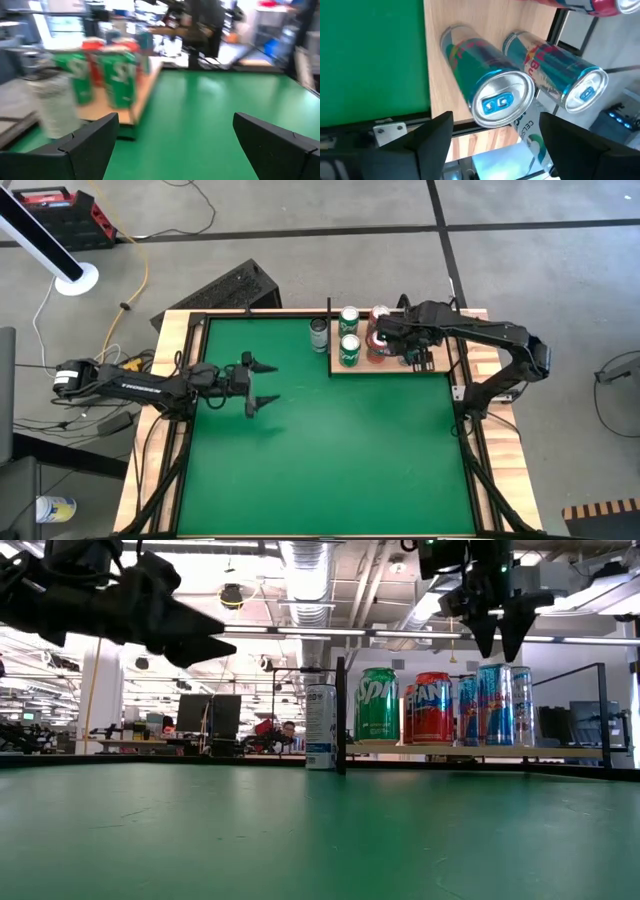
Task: Place canned beverage on shelf
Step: Put the white and blue soda can on the shelf aligned with the other white and blue soda can
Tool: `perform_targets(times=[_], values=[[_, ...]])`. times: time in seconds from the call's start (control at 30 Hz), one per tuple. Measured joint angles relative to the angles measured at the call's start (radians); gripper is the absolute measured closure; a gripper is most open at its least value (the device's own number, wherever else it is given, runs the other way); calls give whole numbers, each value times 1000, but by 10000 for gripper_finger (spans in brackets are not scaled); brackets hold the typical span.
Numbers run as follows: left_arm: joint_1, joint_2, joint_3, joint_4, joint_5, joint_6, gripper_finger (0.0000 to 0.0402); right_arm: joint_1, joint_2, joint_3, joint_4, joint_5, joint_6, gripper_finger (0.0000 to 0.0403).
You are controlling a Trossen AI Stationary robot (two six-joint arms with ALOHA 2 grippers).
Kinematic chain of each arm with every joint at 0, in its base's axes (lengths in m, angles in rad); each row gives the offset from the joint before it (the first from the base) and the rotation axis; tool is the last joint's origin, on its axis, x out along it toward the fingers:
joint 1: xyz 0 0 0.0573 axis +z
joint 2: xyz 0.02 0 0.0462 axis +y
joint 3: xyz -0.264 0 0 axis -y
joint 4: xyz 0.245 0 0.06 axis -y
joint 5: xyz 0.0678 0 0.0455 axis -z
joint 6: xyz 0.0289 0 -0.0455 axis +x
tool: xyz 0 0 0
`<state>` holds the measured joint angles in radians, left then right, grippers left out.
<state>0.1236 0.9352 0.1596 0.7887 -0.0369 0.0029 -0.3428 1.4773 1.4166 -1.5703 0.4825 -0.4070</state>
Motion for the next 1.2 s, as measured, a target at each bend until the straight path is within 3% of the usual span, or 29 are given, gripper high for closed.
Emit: perform_targets(times=[0.2, 0.43, 0.57, 0.77, 0.97, 1.2], values=[[147, 34, 131, -192, -50, -11, 24, 81, -36, 30, 0, -25, 145, 106], [350, 248, 268, -222, 132, -1, 24, 209, -159, 26, 0, -128, 427, 158], [416, 404, 319, -127, 167, -21, 24, 344, -256, -39, 5, -137, 586, 239], [423, 608, 462, -56, 165, 17, 24, 555, -373, -193, 23, -146, 848, 381], [422, 710, 565, -60, 189, 81, 24, 716, -407, -275, 65, -145, 1006, 365], [420, 755, 607, -57, 72, 124, 24, 802, -399, -283, 58, -144, 1047, 383]])
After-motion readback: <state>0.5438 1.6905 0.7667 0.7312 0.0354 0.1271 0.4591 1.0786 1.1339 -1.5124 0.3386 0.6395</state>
